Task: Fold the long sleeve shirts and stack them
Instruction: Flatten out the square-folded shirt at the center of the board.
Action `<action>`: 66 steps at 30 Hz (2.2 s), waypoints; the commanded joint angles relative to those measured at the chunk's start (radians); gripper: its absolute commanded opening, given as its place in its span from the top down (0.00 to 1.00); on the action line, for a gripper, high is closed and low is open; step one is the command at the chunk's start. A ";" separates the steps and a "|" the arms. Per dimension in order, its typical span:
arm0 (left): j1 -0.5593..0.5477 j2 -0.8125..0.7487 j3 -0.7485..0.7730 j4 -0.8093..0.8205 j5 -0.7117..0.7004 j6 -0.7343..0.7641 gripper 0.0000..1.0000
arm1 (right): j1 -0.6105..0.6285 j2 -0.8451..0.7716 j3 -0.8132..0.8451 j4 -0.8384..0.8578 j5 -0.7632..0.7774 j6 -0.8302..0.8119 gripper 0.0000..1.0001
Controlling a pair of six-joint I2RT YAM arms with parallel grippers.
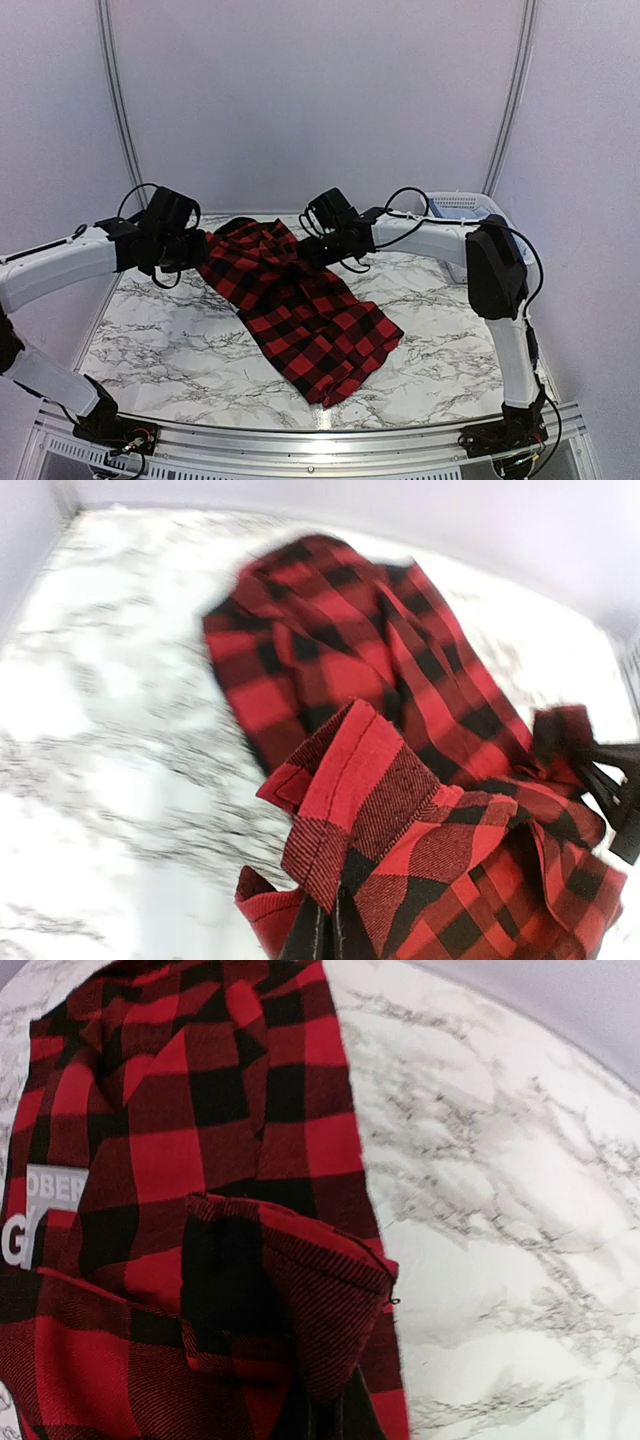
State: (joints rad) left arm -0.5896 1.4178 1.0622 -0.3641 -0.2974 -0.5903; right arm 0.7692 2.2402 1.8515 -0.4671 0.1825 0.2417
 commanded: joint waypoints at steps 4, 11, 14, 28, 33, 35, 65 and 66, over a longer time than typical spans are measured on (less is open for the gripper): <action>0.244 -0.209 -0.002 -0.117 -0.104 0.036 1.00 | -0.131 -0.068 0.152 -0.031 0.140 -0.018 1.00; 0.469 -0.220 0.033 -0.152 -0.050 0.070 1.00 | -0.315 -0.049 0.225 -0.051 0.184 -0.017 1.00; 0.577 -0.215 0.021 -0.152 0.017 0.038 1.00 | -0.379 -0.042 0.250 -0.058 0.177 -0.005 1.00; 0.901 -0.211 0.105 -0.178 0.084 0.053 1.00 | -0.472 0.085 0.489 -0.061 0.222 -0.091 1.00; 0.909 -0.219 0.182 -0.203 0.048 0.087 0.94 | -0.471 0.105 0.492 -0.049 0.195 -0.111 0.94; 0.910 -0.212 0.205 -0.212 0.048 0.096 0.93 | -0.465 0.103 0.492 -0.062 0.164 -0.111 0.81; 0.236 -0.104 -0.266 0.093 0.218 -0.165 0.38 | 0.126 -0.482 -0.491 0.051 -0.162 -0.146 0.38; 0.234 -0.070 -0.262 0.108 0.218 -0.167 0.39 | 0.137 -0.482 -0.505 0.047 -0.166 -0.148 0.39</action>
State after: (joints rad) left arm -0.3344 1.2713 0.8120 -0.3969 -0.0822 -0.6758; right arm 0.8665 1.7905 1.3857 -0.4633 0.0601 0.0826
